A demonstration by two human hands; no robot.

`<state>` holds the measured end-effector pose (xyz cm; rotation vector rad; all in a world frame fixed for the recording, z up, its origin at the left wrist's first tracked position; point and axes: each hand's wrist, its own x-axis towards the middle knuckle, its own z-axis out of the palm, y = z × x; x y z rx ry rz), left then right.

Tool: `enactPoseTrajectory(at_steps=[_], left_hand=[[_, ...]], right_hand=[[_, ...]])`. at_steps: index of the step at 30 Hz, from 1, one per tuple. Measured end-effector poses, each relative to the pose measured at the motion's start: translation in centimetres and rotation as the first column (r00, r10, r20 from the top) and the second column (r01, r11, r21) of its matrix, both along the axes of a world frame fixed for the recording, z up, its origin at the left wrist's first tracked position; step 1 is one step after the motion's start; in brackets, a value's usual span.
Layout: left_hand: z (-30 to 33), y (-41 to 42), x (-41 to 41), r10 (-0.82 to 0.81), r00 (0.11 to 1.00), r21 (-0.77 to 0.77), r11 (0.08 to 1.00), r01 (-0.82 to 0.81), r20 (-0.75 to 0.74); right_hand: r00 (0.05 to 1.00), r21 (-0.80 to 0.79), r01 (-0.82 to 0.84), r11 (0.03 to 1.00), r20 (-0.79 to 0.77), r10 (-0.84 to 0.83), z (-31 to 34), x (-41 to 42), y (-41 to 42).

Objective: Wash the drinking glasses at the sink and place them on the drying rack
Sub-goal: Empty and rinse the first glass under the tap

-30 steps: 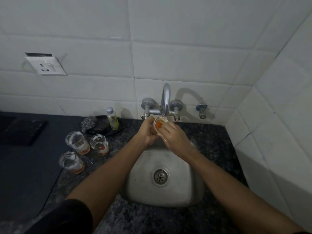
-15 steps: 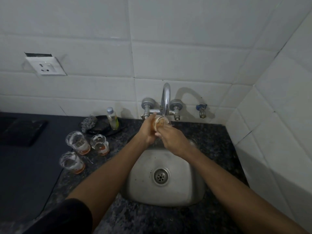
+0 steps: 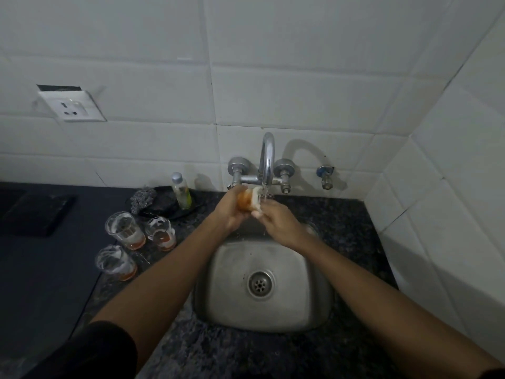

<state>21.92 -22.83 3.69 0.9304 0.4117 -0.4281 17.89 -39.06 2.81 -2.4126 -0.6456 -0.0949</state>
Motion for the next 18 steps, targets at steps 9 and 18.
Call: enactPoseTrajectory(at_steps=[9,18], left_hand=[[0.5,-0.6,0.5,-0.101,0.994,0.060,0.993,0.099,0.041],[0.5,0.1,0.5,-0.101,0.992,0.094,0.991,0.094,0.073]], right_hand=[[1.000,0.025,-0.006,1.000,-0.028,0.007,0.4,-0.6,0.4],[0.996,0.120,0.054,0.991,-0.082,-0.044,0.6,0.1,-0.4]])
